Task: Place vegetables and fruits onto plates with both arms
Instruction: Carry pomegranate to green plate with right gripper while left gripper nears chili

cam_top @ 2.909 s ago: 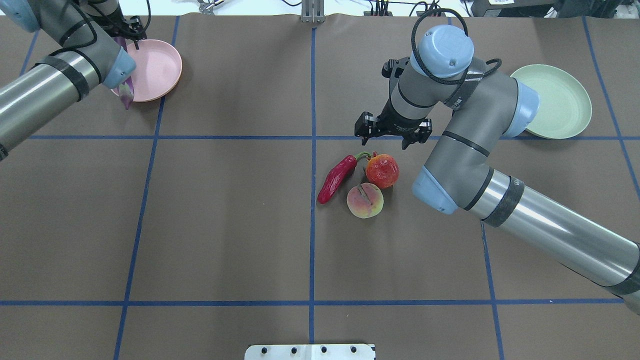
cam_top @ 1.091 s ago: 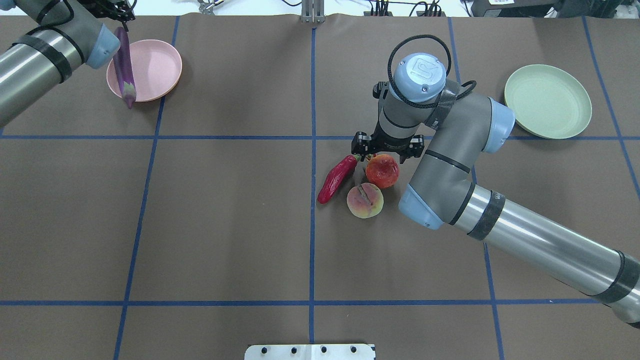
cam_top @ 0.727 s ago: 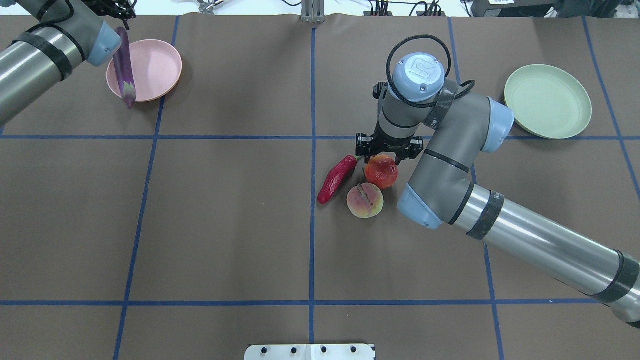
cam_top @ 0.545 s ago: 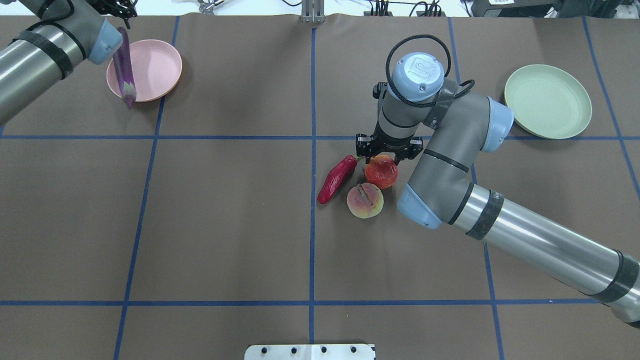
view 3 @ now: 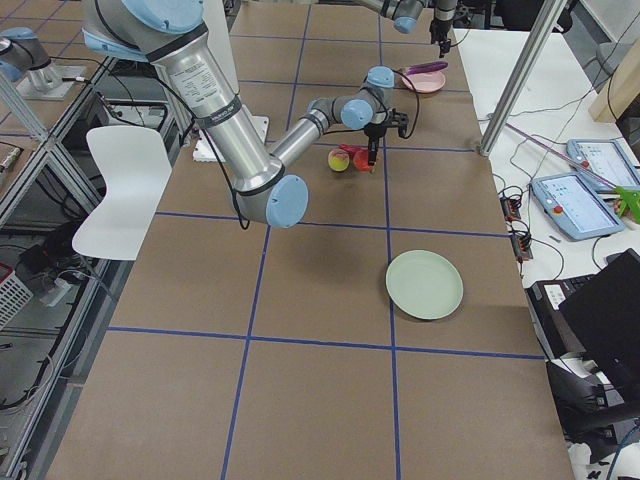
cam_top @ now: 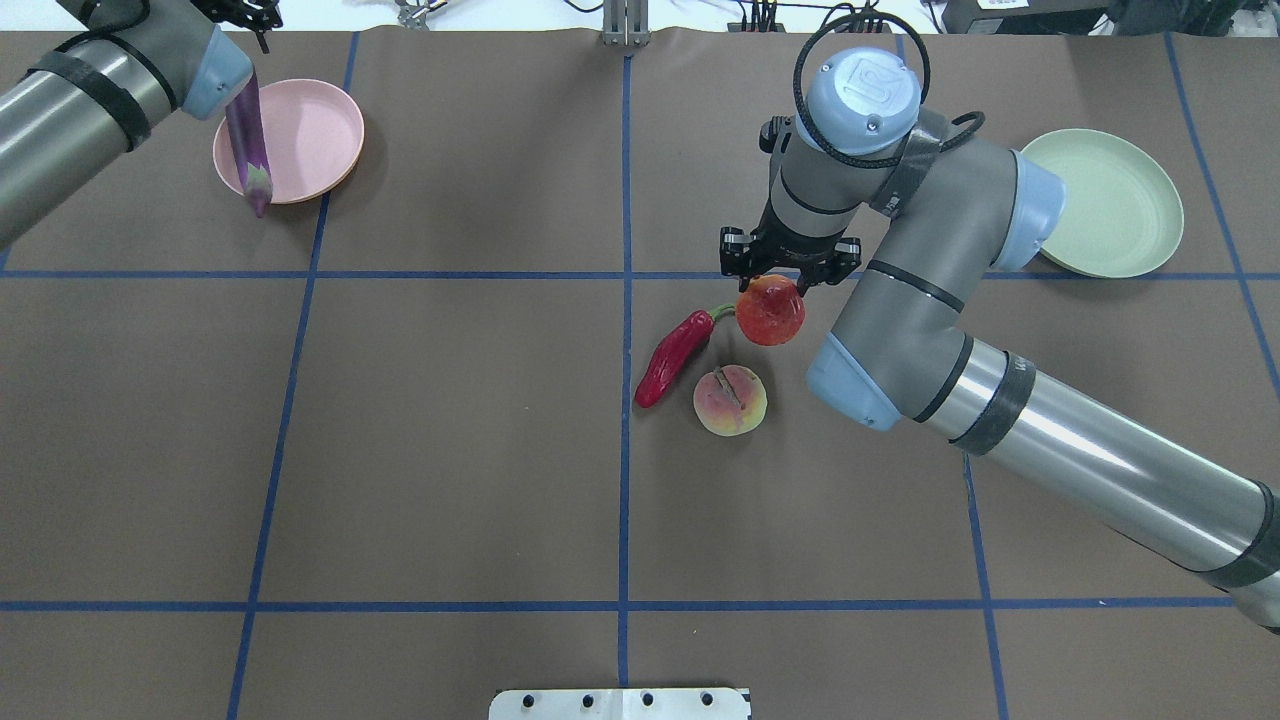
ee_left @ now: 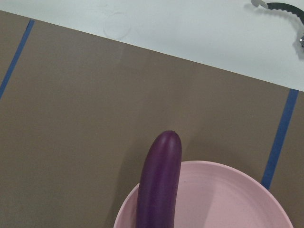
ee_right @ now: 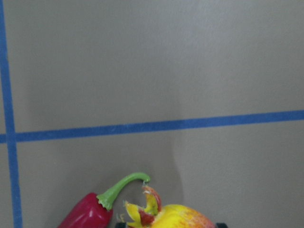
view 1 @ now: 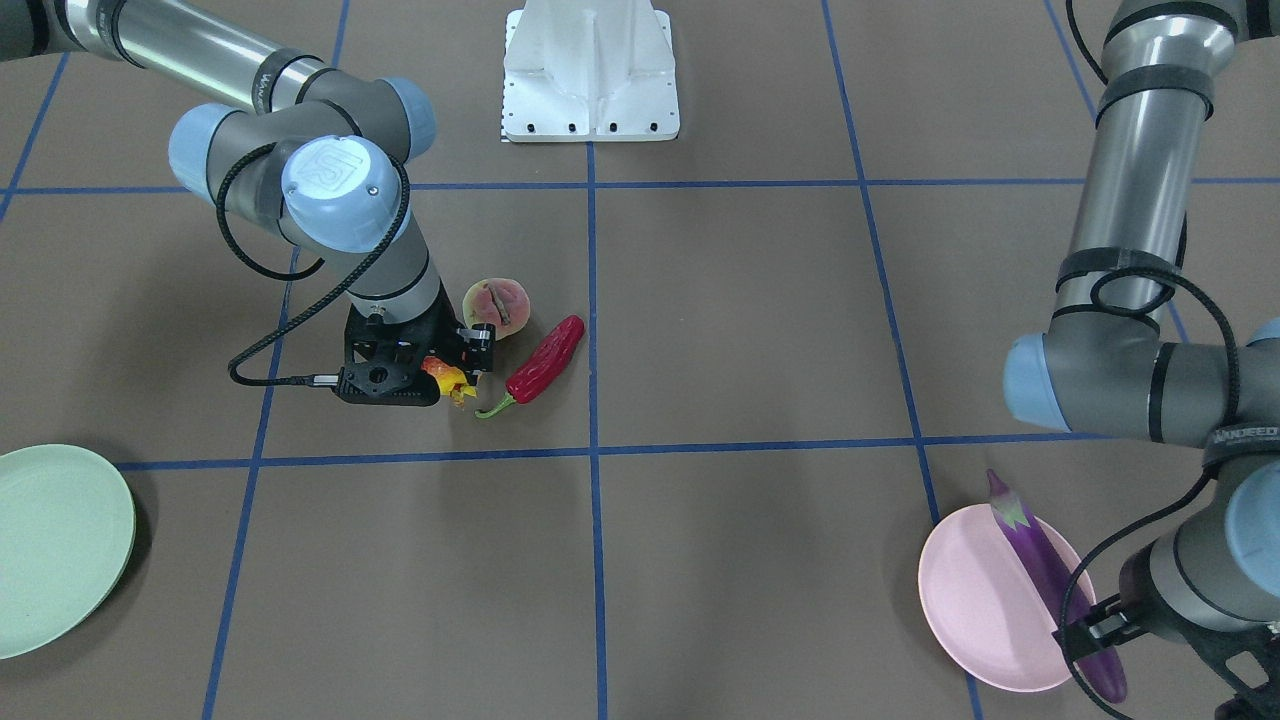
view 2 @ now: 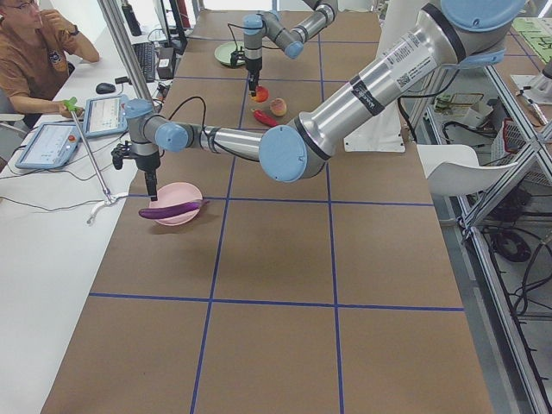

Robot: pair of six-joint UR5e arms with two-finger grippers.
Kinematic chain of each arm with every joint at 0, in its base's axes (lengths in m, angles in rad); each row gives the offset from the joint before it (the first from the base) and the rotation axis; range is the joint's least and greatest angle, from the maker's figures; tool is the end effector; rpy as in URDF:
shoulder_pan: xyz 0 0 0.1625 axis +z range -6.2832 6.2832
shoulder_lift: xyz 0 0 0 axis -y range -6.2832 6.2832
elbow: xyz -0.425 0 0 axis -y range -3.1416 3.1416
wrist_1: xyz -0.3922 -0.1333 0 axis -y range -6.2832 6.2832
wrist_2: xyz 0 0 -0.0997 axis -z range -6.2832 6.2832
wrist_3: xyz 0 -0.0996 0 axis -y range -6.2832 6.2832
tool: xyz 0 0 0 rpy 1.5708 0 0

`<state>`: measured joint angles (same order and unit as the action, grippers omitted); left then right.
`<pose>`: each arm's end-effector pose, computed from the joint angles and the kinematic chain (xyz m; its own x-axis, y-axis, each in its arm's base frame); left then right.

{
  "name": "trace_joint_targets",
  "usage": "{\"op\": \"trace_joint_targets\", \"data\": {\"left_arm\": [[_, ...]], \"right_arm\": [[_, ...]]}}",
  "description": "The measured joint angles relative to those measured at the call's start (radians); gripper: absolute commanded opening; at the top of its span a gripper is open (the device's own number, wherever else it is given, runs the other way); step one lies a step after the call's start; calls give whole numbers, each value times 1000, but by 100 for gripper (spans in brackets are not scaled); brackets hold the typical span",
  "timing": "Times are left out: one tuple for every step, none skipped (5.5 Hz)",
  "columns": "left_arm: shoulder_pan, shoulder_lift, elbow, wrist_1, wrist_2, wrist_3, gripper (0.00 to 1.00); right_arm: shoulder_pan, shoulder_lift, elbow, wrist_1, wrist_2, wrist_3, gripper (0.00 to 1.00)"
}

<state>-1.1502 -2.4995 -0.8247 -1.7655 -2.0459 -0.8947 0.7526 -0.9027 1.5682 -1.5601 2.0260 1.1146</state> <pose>0.2675 -0.8130 0.3914 0.7610 -0.3385 -0.5535 0.3420 0.9342 -0.1012 -0.4538 -0.5476 0.2613 0.6931 0.1069 0.7129 -0.1201 0.9922 -0.0321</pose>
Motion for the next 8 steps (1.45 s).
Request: {"op": "trace_joint_targets", "data": {"left_arm": [[21,-8,-80,64,-25,-20,99],[72,-13,-180,102,-36,-68,98],[158,-20,-274,109,-35,-145,99],[244,-43,-330,97,-30,-210,99],[307,-76,-349,79,-28,-240,99],[355,-108,-355,68,-27,-250,99],[386,-129,-356,65,-27,-252,99],[408,-138,-355,64,-26,-249,99]], "right_arm": [[42,-4,5,-5,-1,-10,0],[88,-10,3,-9,-1,-38,0],[138,-18,-5,-18,0,-101,0],[196,-30,-32,-23,1,-195,0],[255,-36,-88,-20,3,-300,0],[313,-44,-165,-13,6,-425,0],[358,-76,-230,15,15,-541,0],[390,-133,-271,75,28,-626,0]]}}
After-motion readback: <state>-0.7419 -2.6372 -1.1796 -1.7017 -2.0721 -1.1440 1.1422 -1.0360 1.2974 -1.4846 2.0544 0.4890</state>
